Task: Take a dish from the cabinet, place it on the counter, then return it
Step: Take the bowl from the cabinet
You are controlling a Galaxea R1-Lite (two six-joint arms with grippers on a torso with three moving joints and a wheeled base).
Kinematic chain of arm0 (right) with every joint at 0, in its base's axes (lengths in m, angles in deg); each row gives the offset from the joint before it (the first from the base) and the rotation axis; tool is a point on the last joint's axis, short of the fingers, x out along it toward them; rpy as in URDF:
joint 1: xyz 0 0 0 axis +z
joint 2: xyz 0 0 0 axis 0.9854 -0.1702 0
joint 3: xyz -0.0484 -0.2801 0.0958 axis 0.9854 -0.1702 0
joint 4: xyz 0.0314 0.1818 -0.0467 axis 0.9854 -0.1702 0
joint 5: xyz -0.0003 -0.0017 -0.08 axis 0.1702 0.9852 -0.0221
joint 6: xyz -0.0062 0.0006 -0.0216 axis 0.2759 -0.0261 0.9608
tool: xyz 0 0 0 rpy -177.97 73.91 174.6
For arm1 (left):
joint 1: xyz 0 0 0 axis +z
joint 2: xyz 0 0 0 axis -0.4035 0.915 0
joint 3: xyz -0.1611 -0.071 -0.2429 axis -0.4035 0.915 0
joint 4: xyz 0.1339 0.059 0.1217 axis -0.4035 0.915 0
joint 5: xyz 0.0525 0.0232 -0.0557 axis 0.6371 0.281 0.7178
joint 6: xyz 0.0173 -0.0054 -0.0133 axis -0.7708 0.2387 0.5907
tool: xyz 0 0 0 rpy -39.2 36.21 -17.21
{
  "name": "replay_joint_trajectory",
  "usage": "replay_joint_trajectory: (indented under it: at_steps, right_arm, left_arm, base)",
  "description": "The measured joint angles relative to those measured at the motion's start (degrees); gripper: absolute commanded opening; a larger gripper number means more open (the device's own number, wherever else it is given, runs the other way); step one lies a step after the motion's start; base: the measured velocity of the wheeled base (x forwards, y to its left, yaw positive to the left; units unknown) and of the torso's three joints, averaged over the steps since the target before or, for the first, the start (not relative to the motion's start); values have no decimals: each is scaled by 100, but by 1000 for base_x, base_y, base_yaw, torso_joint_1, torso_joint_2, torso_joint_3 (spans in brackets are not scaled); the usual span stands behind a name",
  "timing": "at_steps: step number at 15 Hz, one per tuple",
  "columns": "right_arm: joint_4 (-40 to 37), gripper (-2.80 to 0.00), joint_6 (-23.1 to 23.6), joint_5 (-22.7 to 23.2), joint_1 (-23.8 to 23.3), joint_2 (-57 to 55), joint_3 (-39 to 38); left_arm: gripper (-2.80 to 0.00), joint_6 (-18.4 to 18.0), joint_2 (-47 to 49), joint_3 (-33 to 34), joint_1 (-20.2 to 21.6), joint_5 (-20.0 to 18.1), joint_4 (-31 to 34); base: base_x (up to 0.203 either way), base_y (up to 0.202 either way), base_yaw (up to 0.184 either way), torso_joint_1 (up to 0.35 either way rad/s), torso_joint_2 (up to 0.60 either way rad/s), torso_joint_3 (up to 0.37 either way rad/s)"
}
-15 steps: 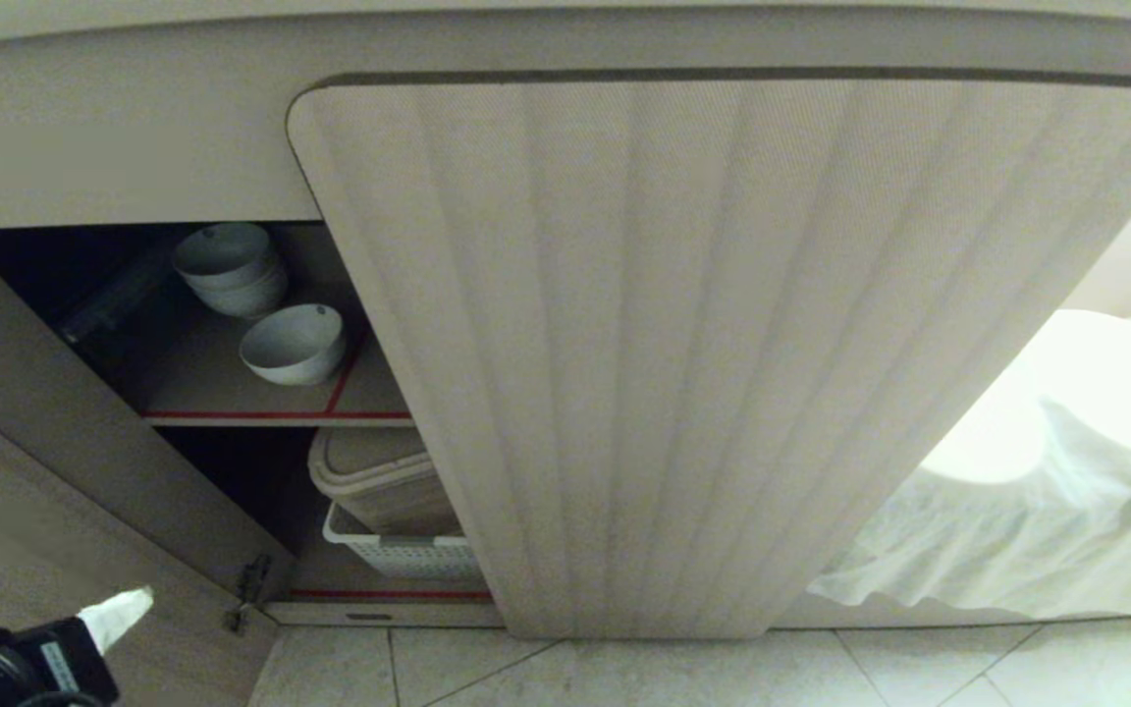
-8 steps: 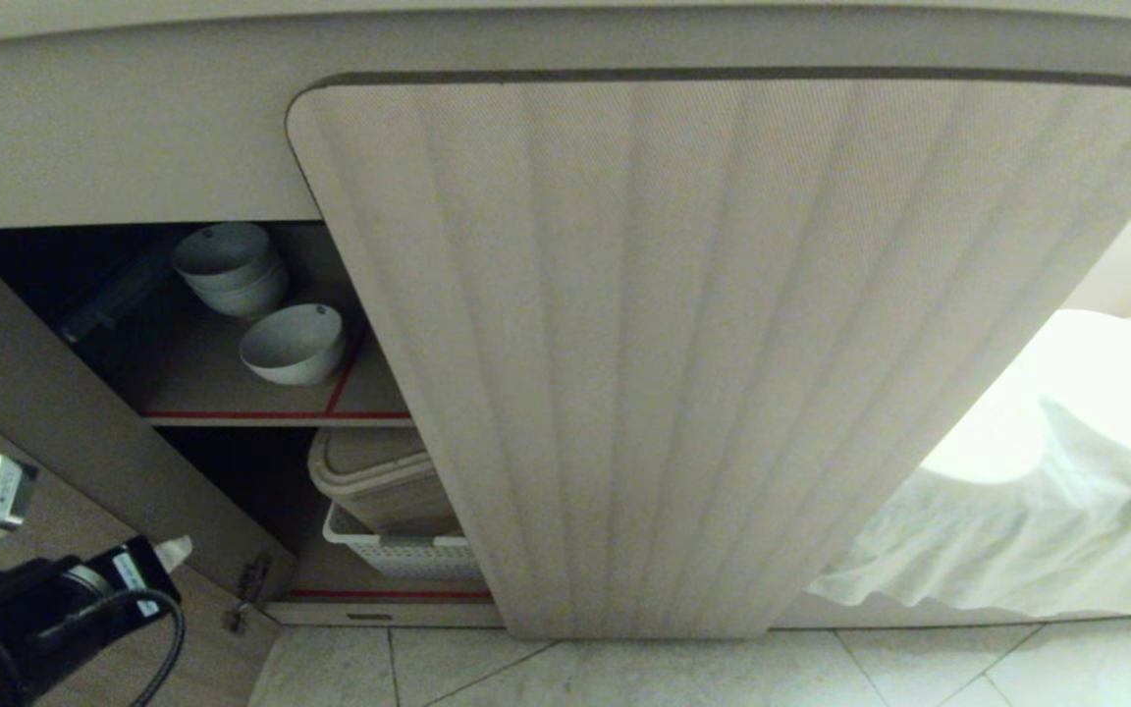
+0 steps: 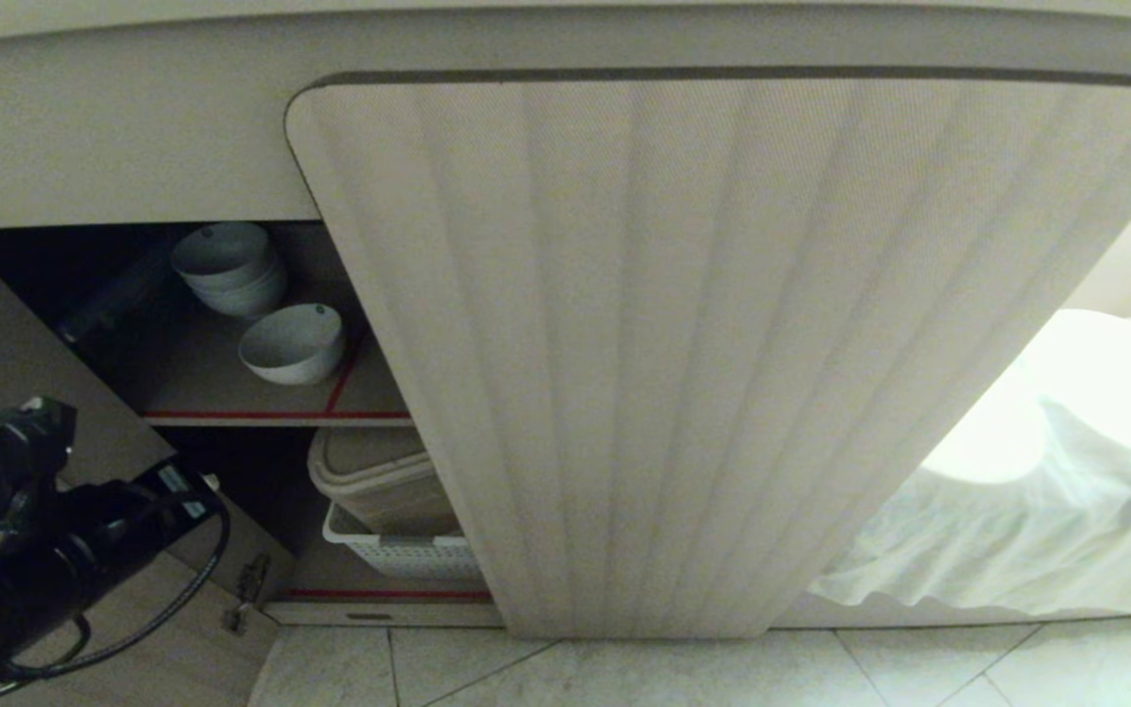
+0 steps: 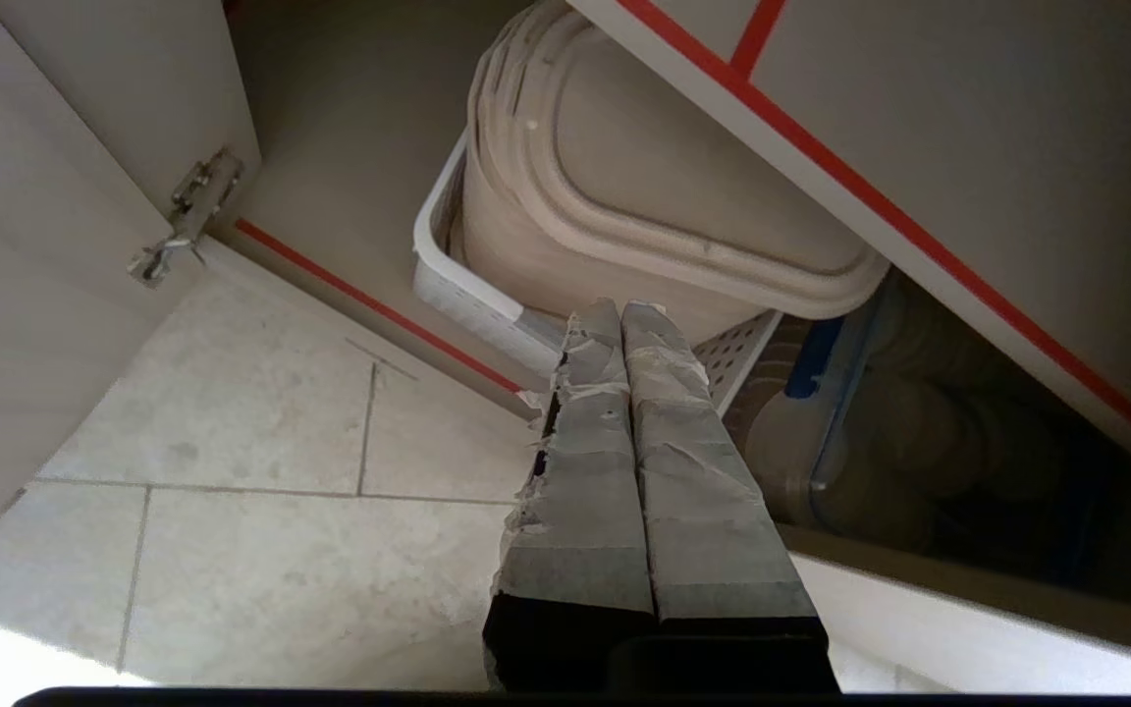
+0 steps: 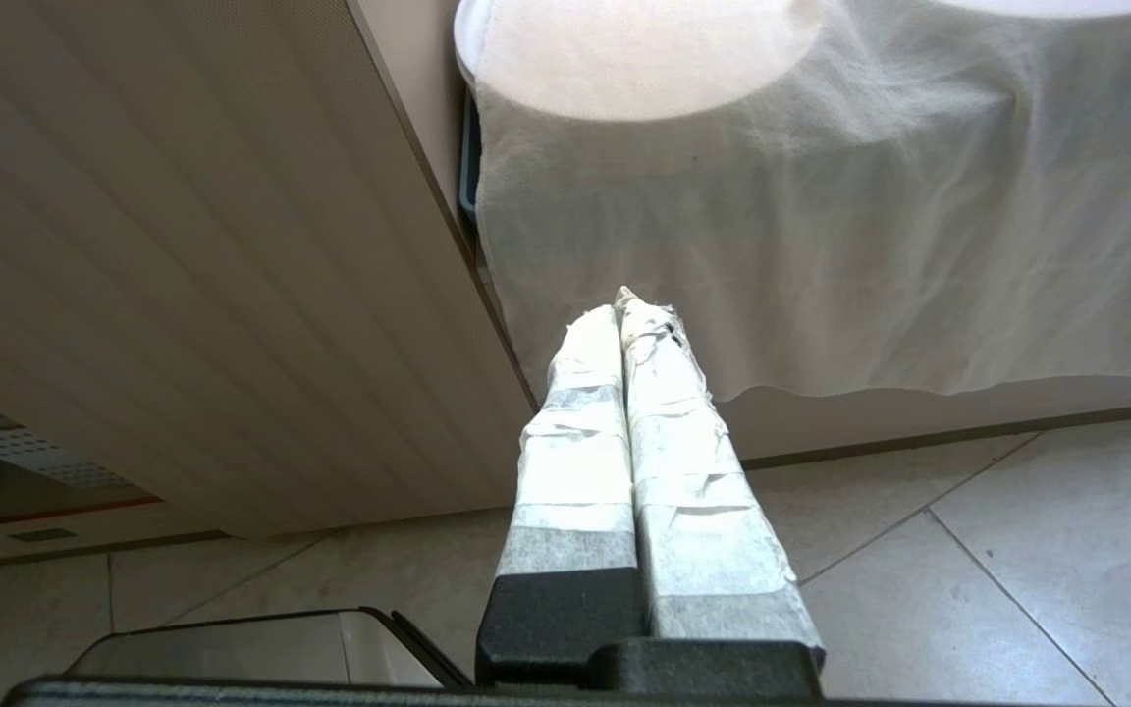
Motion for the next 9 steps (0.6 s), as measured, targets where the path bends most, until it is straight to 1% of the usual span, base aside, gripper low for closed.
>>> replay_joint_trajectory:
  at_steps: [4,9]
  right_arm:
    - [0,-280,1,-3,0,0,0]
    - [0,-280,0,0,0,0,0]
  left_arm:
    - [-280,205,183,-92,-5,-11,-2]
    - [-280,267,411,-520,-5,-2,-2]
  base:
    - [0,0,0,0,0,0]
    - [0,0,0,0,0,0]
